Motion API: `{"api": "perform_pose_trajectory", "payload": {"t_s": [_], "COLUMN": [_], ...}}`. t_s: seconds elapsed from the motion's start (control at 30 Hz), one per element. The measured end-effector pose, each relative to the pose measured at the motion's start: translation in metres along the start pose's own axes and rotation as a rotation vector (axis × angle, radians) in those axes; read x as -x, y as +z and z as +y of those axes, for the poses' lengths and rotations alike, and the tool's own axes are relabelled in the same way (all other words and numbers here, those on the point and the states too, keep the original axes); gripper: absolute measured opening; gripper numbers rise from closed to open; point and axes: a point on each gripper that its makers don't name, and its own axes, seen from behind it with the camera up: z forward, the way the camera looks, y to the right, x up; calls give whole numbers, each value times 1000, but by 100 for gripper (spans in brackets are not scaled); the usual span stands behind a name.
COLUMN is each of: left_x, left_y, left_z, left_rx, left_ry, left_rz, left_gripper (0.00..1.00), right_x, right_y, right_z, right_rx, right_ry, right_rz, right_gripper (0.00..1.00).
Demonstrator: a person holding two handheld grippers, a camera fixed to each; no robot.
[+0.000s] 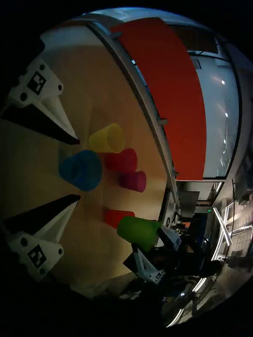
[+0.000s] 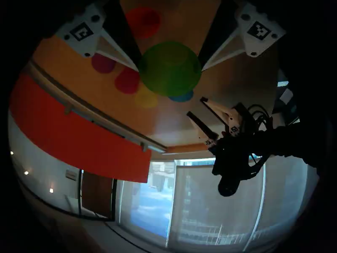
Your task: Pour water
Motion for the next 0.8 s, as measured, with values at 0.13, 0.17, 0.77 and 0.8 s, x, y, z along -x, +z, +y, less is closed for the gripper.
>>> {"api": "perform_pose_trajectory", "payload": {"t_s": [0.13, 0.17, 0.77, 0.8], "left_x": [7, 9, 27, 28], "left_y": [4, 6, 29, 30], "left_z": [0, -1, -5, -5], "left_rx": [12, 13, 29, 30], "left_ry": [-3, -4, -2, -2], "left_rz": [-31, -39, -112, -115], "left_gripper": [87, 87, 87, 87], "right_x": [-4, -5, -9, -9], "right_y": [-4, -5, -9, -10], "right_z": [2, 3, 13, 14], "right_rx": [4, 5, 21, 22], "right_ry": [0, 0, 13, 17], "right_rz": [9, 11, 36, 39], "right_gripper": [91, 91, 92, 92]}}
